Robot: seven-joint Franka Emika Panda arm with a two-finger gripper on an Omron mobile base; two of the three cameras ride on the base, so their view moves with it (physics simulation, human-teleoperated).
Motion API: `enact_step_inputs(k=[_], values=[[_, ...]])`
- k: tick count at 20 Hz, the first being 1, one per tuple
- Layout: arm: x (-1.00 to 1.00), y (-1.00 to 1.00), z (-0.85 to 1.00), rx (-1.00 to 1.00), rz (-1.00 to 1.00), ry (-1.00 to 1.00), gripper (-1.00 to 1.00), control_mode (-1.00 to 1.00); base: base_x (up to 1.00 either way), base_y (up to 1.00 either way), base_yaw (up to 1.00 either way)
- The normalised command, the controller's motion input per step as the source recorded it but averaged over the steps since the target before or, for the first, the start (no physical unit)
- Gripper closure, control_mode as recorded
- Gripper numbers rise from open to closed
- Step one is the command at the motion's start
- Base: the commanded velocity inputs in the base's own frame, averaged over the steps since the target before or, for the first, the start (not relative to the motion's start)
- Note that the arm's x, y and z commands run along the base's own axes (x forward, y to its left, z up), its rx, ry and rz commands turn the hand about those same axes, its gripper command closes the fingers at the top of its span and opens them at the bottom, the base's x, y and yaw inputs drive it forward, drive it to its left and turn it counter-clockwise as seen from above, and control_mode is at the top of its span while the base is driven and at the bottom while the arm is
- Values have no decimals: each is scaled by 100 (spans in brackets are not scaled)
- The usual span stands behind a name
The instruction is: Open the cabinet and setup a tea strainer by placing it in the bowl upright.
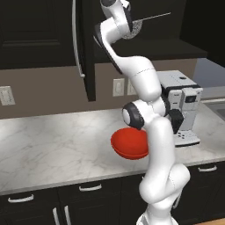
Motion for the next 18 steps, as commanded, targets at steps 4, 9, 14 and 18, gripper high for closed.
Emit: enact_step_inputs(k=[4,9,14,18], values=[[-46,0,-35,1,-3,-2,100,-100,0,0,0],[-41,-2,-45,1,-2,0,100,-100,0,0,0],[-33,-8,-39,3,-3,0,100,-100,0,0,0],[-29,-18,-46,3,-1,0,100,-100,0,0,0]])
